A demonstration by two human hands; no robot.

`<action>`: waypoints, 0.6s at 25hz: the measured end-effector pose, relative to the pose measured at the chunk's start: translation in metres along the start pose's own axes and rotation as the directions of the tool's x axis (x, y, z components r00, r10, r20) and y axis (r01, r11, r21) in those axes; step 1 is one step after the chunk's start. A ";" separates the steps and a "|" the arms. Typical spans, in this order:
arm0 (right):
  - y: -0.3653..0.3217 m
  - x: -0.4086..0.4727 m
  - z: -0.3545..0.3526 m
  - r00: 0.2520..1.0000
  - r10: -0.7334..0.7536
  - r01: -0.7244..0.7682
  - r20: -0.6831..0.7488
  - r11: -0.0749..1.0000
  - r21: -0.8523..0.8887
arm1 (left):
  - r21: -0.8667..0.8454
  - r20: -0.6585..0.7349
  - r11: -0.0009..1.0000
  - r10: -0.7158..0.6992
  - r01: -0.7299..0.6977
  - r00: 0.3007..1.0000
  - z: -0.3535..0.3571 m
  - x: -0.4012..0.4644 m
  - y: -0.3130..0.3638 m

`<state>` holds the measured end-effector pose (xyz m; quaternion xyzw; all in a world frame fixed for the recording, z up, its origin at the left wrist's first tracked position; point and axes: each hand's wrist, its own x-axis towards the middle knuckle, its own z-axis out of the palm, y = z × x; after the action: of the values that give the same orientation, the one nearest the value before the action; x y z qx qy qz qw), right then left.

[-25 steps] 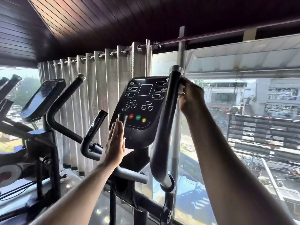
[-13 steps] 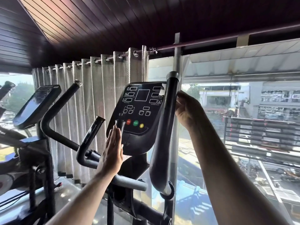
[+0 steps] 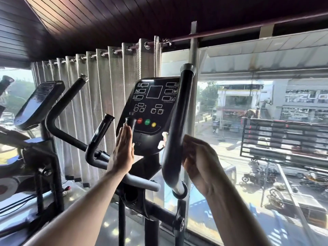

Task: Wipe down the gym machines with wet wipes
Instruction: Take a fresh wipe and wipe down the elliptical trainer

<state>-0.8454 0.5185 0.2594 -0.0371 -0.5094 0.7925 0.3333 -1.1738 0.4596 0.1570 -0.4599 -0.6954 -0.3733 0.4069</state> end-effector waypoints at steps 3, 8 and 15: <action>0.019 -0.016 -0.007 0.994 -0.099 0.107 0.040 0.944 -0.311 | 0.002 0.011 1.000 -0.006 0.006 1.000 -0.003 0.002 0.002; 0.036 -0.045 -0.009 0.813 -0.582 0.390 0.020 0.518 -0.761 | -0.016 0.003 1.000 0.004 -0.004 1.000 -0.002 0.001 0.003; -0.058 0.028 0.007 0.389 -0.592 0.560 0.706 -0.456 -0.691 | -0.062 0.001 0.998 0.019 -0.019 1.000 -0.001 -0.001 0.004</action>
<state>-0.8413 0.5439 0.3184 0.0359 -0.7972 -0.1028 0.5938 -1.1694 0.4592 0.1570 -0.4791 -0.6794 -0.3906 0.3953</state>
